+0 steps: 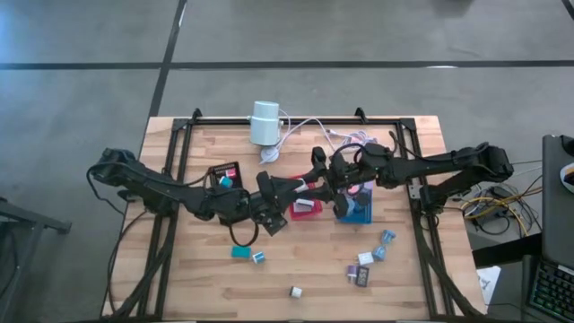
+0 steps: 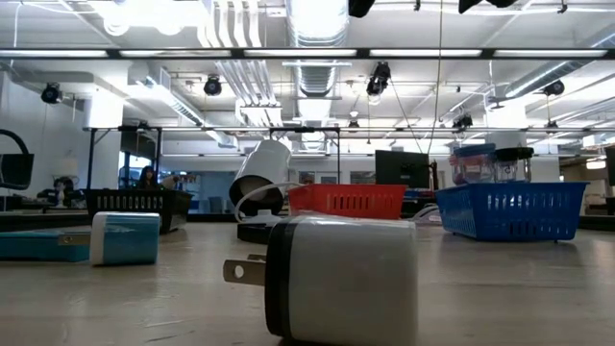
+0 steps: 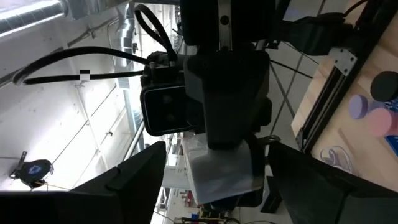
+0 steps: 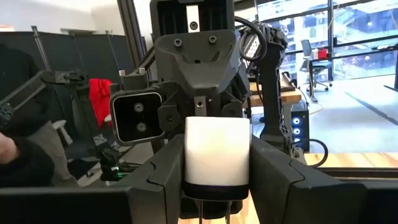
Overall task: Pick & Place Office items
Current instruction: Put the white charger adapter into the black bin
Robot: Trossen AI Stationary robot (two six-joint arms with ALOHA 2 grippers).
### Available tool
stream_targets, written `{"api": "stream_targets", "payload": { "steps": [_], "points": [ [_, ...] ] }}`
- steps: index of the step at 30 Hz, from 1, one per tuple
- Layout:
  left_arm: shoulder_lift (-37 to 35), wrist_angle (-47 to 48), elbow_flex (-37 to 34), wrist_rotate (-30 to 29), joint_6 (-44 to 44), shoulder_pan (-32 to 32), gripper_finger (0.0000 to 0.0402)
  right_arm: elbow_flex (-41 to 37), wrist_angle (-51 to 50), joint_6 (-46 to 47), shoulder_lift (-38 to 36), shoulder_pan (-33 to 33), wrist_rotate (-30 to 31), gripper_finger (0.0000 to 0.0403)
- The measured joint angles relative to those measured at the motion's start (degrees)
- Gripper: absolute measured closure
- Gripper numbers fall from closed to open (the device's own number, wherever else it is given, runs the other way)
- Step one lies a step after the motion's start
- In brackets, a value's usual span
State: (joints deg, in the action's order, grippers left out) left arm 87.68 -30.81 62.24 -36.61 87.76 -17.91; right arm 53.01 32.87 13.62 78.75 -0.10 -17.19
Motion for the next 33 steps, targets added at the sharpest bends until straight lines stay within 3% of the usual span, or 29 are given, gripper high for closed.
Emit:
{"api": "stream_targets", "payload": {
  "steps": [6, 15, 24, 33],
  "points": [
    [0.0, 0.3, 0.0, -0.6, 0.3, 0.1, 0.0150, -0.1, -0.1, -0.1, -0.3, 0.0, 0.4, 0.0271],
    [0.0, 0.1, 0.0, -1.3, -1.2, 0.1, 0.0269, -0.1, -0.1, -0.5, -0.4, 0.0, 0.4, 0.0271],
    [0.0, 0.4, 0.0, -3.2, -2.7, 0.1, 0.0269, -0.1, -0.7, -2.0, -0.3, 0.0, 0.4, 0.0265],
    [-0.2, 0.4, 0.0, -3.6, -4.2, 0.0, 0.0269, -0.1, -3.0, -6.6, -1.3, 0.0, 0.6, 0.0205]
  ]
}}
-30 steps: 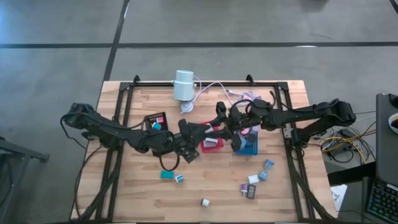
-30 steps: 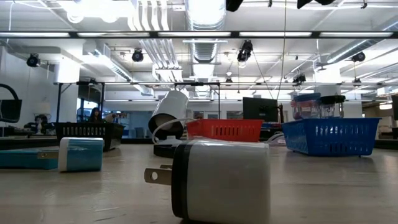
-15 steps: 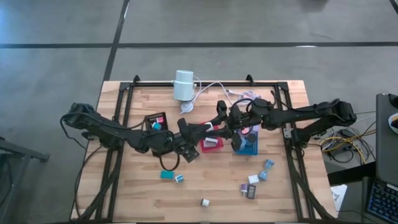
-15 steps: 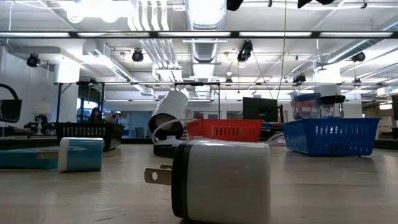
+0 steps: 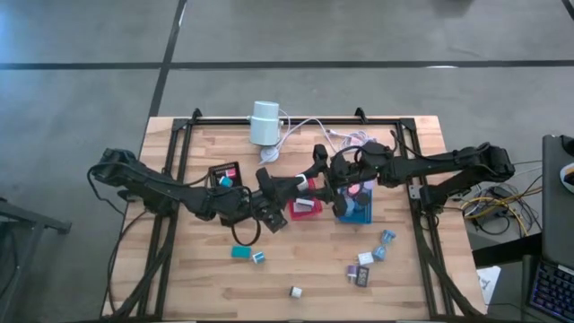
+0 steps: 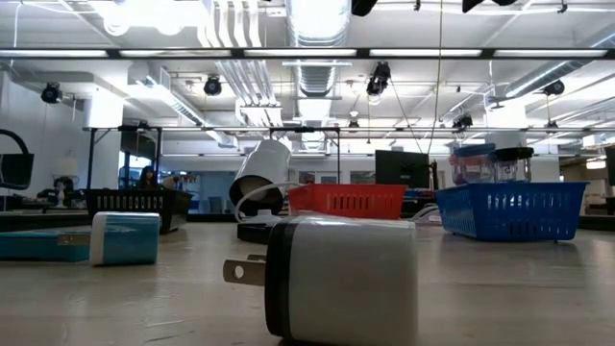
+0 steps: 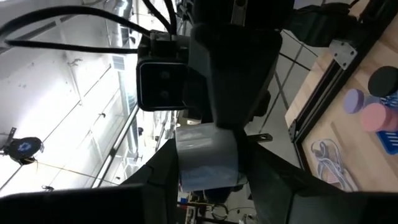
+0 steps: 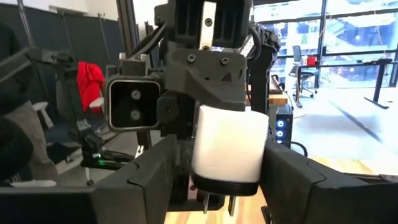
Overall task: Pick & Place Office items
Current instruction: Put the white charger adapter into the black bin
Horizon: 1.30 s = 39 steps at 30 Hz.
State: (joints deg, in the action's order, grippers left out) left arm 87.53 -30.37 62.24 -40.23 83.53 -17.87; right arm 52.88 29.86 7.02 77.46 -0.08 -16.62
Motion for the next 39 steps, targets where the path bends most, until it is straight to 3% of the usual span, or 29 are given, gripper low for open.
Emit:
{"api": "stream_targets", "payload": {
  "steps": [11, 14, 20, 25, 31, 39],
  "points": [
    [-4.9, 3.1, -0.6, -2.6, -7.5, -0.2, 0.0269, -0.6, -8.0, -10.3, -6.8, -0.1, -0.2, 0.0182],
    [-9.8, 11.1, -0.7, -2.2, -15.4, -0.2, 0.0269, -2.1, -10.4, -11.6, -9.0, -0.7, 0.8, 0.0183],
    [-21.2, 29.5, -1.5, 5.7, -35.4, 0.3, 0.0269, -7.7, -13.4, -16.8, -15.2, -1.0, 4.6, 0.0204],
    [-30.2, 30.4, -8.3, 9.2, -42.4, 0.1, 0.0269, -12.8, -16.4, -16.1, -22.0, 0.5, 6.7, 0.0242],
    [-40.9, 29.4, -18.7, 9.4, -51.3, 0.2, 0.0269, -21.8, -16.4, -15.0, -31.4, 0.8, 10.5, 0.0304],
    [-54.2, 17.2, -35.5, 10.2, -56.4, 0.2, 0.0269, -34.3, -7.3, -13.4, -42.4, 0.8, 10.5, 0.0358]
  ]
}}
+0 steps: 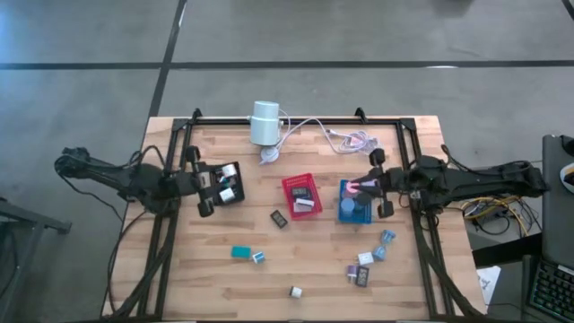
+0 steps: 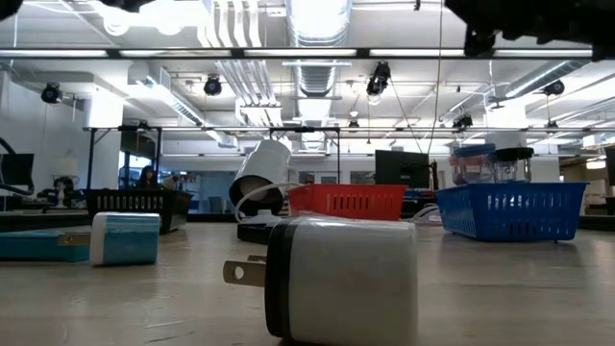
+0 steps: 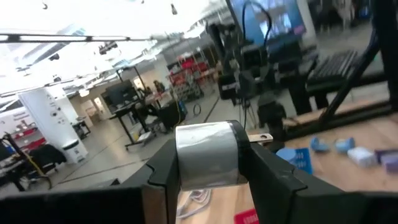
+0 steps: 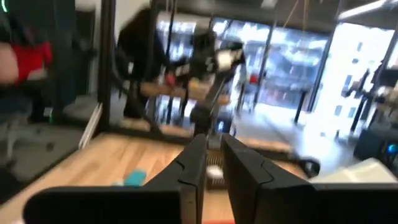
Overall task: Pick & Place Office items
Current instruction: Put the white charger adapter into the black bin
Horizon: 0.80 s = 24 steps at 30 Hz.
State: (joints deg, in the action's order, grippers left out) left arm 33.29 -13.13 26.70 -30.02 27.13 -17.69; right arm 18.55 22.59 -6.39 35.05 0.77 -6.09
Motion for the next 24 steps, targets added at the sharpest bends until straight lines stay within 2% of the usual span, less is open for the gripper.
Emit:
{"api": "stream_targets", "payload": {
  "steps": [3, 10, 14, 21, 24],
  "points": [
    [-4.2, -1.4, -4.7, -0.1, -2.7, 0.1, 0.0269, -4.5, 6.2, 0.8, -3.3, 0.0, 0.1, 0.0370],
    [-12.3, -6.7, -15.3, 0.2, -10.0, 0.0, 0.0269, -12.7, 12.2, -0.3, -7.0, 0.0, 1.4, 0.0392],
    [-15.5, -7.3, -18.7, 0.2, -13.8, 0.0, 0.0269, -13.4, 13.1, 0.6, -8.3, 0.1, 6.6, 0.0394],
    [-17.8, -12.3, -25.7, 0.2, -15.5, 0.0, 0.0269, -14.4, 12.8, 0.8, -8.8, 0.0, 3.6, 0.0394],
    [-18.1, -11.2, -26.3, 0.1, -16.8, 0.0, 0.0269, -15.1, 13.0, 0.9, -8.8, 0.0, 3.7, 0.0394]
  ]
}}
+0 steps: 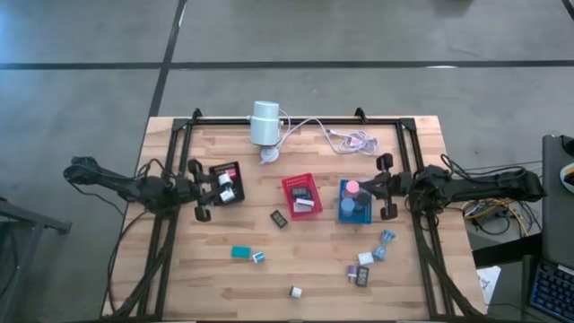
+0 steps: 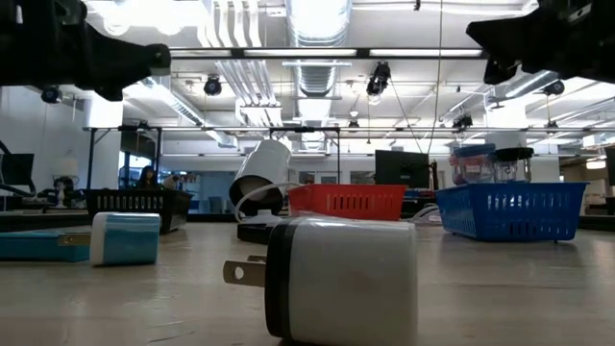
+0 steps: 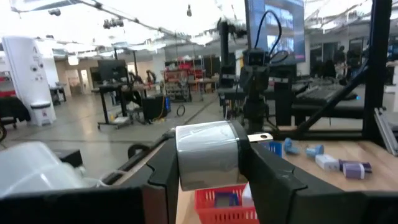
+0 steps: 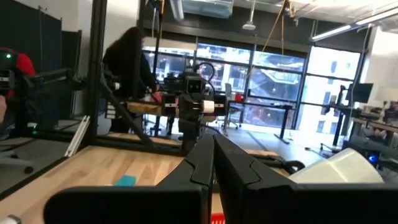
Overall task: Pick & Place Office items
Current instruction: Put the white charger adapter into the black bin
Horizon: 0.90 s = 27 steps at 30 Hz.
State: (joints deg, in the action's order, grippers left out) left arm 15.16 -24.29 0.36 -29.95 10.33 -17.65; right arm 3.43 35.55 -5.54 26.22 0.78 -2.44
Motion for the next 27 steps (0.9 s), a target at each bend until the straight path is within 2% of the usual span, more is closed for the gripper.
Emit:
{"api": "stream_targets", "payload": {
  "steps": [12, 16, 18, 27],
  "points": [
    [0.0, 2.8, 0.0, 0.0, -2.9, 0.0, 0.0269, -0.3, 0.3, 0.5, 0.0, 0.0, 0.0, 0.0394],
    [0.0, 7.2, 1.7, -1.1, -5.1, 0.0, 0.0269, -0.3, 0.3, 0.2, 0.0, 0.0, 0.0, 0.0394],
    [0.0, 11.2, 4.3, -2.5, -7.0, 0.0, 0.0269, -0.3, 0.4, -0.3, 0.0, 0.0, 0.0, 0.0394],
    [3.7, 39.7, 17.7, -6.6, -21.0, 0.1, 0.0269, -0.3, 0.4, -0.4, 0.0, 0.0, -0.1, 0.0394]
  ]
}}
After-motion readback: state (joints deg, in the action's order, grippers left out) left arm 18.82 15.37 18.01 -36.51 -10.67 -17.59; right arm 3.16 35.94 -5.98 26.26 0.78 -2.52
